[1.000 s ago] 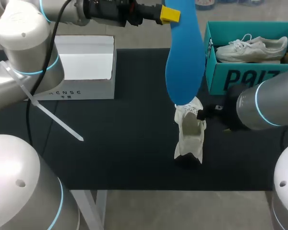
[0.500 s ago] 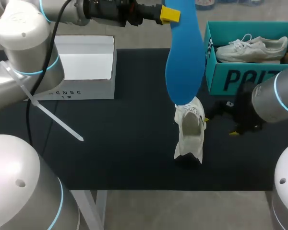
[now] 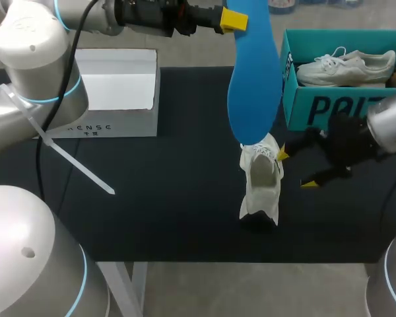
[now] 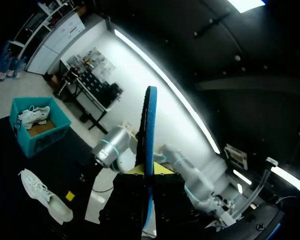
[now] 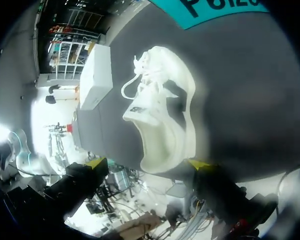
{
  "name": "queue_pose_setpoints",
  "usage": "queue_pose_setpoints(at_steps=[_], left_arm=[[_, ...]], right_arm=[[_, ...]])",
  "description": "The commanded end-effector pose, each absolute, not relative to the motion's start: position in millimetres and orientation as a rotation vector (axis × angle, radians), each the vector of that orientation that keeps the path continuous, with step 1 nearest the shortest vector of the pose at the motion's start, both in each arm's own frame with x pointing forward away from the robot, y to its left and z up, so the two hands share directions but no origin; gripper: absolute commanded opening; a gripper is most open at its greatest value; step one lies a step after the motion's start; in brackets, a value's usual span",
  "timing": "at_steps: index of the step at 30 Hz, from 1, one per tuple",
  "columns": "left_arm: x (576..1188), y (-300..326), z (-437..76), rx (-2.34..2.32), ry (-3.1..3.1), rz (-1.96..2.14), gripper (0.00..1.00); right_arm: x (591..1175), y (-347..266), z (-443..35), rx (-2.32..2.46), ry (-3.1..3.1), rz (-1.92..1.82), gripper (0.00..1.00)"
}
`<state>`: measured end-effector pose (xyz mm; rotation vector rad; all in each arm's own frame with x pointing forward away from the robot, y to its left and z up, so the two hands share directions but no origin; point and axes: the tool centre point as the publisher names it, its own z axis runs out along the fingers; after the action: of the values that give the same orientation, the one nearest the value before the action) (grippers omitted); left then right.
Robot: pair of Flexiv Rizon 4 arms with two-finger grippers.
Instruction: Take the shoe out of the shoebox, open the shoe tongue, remove and reinsert the insole, then place the shoe into the shoebox
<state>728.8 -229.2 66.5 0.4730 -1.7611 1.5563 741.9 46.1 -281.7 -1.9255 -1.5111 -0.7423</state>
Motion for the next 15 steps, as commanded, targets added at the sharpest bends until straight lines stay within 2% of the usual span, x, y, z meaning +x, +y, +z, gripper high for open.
queue_pose_setpoints(at_steps=[1,15], left_arm=[[728.6,-229.1,66.6,0.474,-1.763,1.555,0.00],[728.6,-229.1,66.6,0.474,-1.763,1.555,0.00]], right_arm=[[743.1,46.0,-279.9,-1.133,-1.058,-0.739,1.00],[751.9,65.5,-258.8,-1.112,-1.091,-0.780,1.00]])
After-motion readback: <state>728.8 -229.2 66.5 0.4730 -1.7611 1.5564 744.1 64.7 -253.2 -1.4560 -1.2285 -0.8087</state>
